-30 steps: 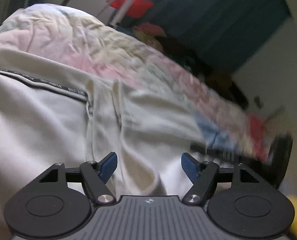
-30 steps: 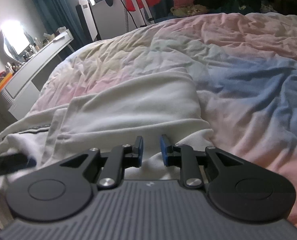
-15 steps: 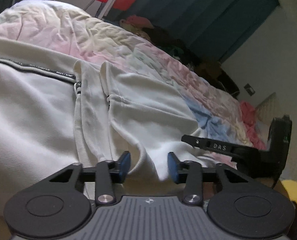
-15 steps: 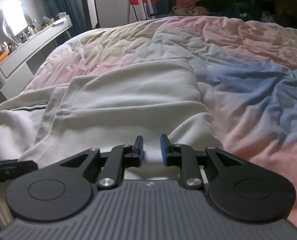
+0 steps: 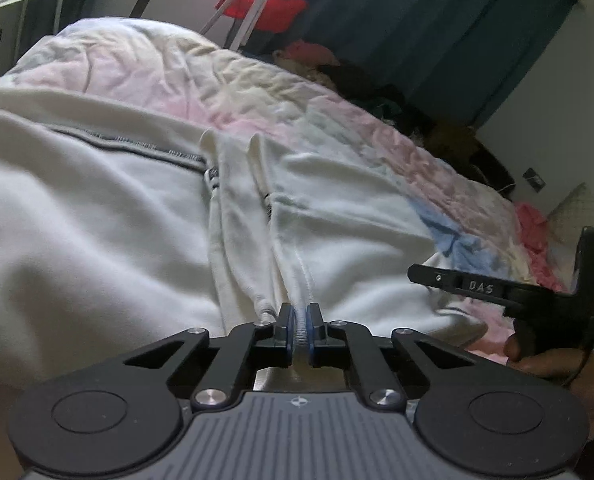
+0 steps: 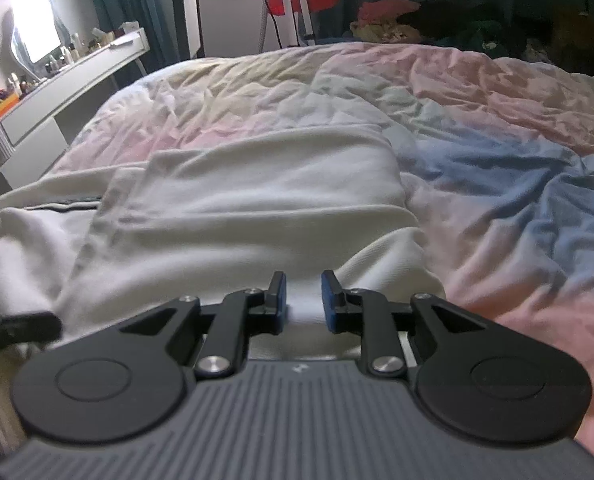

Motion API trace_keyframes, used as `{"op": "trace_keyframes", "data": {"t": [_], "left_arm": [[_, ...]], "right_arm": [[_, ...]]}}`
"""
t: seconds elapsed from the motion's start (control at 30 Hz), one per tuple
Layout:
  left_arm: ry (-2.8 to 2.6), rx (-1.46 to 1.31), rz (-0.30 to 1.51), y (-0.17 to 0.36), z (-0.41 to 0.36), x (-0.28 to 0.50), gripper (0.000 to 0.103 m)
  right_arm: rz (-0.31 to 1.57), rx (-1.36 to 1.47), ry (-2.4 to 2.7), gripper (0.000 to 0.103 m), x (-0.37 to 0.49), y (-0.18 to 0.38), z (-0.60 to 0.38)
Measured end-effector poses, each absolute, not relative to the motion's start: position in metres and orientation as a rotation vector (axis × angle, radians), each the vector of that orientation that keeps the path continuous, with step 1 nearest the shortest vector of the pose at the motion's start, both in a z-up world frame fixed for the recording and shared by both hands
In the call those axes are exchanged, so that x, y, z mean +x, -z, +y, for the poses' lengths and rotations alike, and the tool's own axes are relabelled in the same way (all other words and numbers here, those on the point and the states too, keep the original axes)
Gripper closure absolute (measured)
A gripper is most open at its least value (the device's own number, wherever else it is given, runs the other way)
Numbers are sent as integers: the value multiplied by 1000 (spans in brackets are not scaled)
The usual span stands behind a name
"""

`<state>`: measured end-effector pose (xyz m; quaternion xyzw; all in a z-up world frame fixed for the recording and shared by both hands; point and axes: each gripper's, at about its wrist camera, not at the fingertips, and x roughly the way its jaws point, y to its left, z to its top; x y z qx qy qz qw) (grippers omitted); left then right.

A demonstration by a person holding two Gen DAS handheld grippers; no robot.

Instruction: Fold clothes

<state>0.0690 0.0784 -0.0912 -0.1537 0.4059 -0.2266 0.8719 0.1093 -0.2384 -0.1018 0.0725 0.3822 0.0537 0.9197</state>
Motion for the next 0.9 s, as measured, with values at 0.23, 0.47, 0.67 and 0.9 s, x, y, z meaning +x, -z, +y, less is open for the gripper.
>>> {"op": "trace_keyframes", "data": {"t": [0.23, 0.47, 0.67, 0.9], "left_arm": [[487, -291, 797, 83, 77, 55, 72], [275, -363, 811, 65, 123, 38, 31], [-21, -698, 928, 70, 206, 32, 23], [-293, -1085, 883, 109, 284, 20, 22]], "right_arm": [[814, 159, -113, 80, 114, 111, -235], [820, 212, -128, 80, 112, 109, -240], [821, 227, -139, 80, 114, 106, -239], [818, 253, -143, 80, 113, 104, -243]]}}
